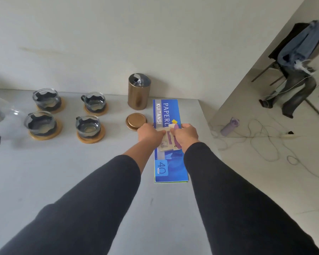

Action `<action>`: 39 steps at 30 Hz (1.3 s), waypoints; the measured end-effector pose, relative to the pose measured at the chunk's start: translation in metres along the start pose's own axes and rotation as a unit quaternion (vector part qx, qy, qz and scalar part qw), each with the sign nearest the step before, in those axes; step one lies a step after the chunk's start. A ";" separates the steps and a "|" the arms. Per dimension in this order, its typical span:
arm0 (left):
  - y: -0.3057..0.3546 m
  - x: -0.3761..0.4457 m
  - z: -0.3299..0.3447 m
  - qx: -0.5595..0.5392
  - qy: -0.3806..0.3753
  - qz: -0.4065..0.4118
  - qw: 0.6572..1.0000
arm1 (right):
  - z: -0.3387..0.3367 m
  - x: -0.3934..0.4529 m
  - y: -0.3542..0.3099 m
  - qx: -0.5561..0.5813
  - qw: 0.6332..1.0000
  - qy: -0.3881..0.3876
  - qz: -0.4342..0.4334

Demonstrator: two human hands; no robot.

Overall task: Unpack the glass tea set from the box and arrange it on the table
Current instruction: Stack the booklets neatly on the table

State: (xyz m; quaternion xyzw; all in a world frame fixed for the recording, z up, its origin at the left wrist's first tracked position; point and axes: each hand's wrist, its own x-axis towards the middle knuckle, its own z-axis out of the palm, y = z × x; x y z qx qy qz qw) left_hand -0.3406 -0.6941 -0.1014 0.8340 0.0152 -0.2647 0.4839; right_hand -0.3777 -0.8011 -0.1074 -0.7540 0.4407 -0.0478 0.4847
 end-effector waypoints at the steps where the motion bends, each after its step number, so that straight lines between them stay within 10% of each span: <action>1: 0.009 0.014 0.009 0.004 -0.002 -0.007 1.000 | -0.003 0.018 -0.001 0.001 1.000 0.000 0.001; 19: 0.040 0.161 0.078 0.164 0.055 -0.027 0.985 | 0.031 0.198 0.007 -0.212 0.976 -0.044 -0.027; 39: 0.044 0.156 0.074 0.016 0.016 -0.022 1.000 | 0.031 0.195 0.004 -0.044 0.997 -0.059 0.021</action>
